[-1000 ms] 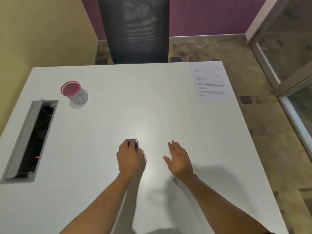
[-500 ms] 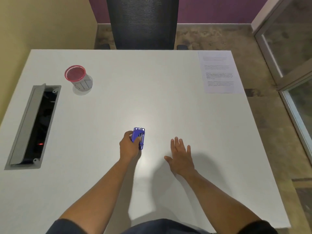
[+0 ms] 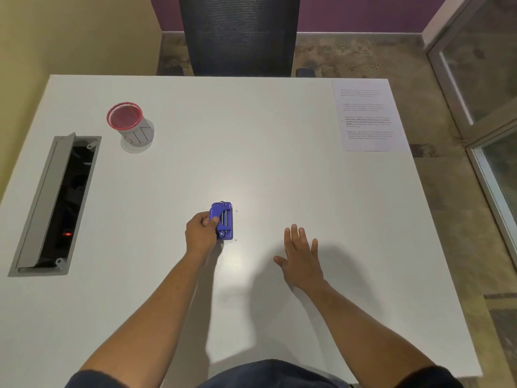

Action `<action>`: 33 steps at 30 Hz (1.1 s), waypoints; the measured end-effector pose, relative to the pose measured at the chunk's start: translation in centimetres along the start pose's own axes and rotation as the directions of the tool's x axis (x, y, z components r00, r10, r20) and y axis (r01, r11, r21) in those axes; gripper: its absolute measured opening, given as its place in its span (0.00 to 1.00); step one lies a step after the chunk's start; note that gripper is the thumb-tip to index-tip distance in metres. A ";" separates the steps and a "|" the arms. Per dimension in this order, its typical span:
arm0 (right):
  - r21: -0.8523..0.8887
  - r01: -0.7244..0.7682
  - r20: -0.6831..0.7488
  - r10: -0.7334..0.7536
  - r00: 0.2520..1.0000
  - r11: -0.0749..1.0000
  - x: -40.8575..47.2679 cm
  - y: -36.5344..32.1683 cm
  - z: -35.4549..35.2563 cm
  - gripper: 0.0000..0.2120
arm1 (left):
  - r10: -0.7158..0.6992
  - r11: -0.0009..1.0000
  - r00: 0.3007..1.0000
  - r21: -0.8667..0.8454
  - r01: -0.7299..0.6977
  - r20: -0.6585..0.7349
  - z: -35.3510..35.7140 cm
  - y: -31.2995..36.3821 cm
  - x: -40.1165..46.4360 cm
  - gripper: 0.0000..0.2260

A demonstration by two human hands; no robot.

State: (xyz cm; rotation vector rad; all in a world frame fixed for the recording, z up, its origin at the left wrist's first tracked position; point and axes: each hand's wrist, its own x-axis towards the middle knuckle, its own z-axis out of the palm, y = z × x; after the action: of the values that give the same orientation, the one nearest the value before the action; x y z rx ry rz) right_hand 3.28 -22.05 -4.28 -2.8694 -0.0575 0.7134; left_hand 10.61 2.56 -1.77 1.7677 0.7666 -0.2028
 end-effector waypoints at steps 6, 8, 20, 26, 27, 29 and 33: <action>0.016 -0.005 0.002 0.005 1.000 1.000 0.0 0.0 0.0 0.36 | 0.004 0.997 1.000 0.077 -0.002 -0.031 -1.7 -0.4 0.8 0.03; 0.019 -0.005 0.006 0.005 1.000 1.000 0.1 0.0 0.0 0.36 | 0.007 0.993 0.999 0.118 -0.004 -0.031 -2.1 -0.5 0.9 0.04; 0.004 -0.008 0.014 0.008 1.000 1.000 0.2 0.0 0.3 0.36 | 0.373 0.765 0.924 0.592 -0.254 -0.087 -1.5 0.6 -2.3 0.13; 0.027 -0.010 0.022 0.009 1.000 1.000 0.2 0.0 0.1 0.36 | 0.599 0.423 0.766 0.720 -0.551 0.234 0.5 -0.6 -5.7 0.02; 0.033 -0.011 0.024 0.010 1.000 0.999 0.2 0.0 0.1 0.36 | 0.593 0.400 0.760 0.721 -0.565 0.266 0.6 -0.9 -5.9 0.01; 0.040 -0.012 0.028 0.011 1.000 0.999 0.2 0.0 0.0 0.36 | 0.573 0.358 0.759 0.739 -0.570 0.308 0.8 -1.2 -6.0 0.03; 0.065 -0.013 0.036 0.011 0.999 0.998 0.2 0.1 -0.3 0.36 | 0.532 0.314 0.783 0.784 -0.536 0.322 1.1 -1.2 -5.7 0.05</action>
State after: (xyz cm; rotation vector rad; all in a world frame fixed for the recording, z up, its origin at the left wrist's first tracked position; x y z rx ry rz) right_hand 3.61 -22.19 -4.18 -2.7975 -0.0217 0.7548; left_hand 5.75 -0.47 -0.21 2.8894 -0.0768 -0.1243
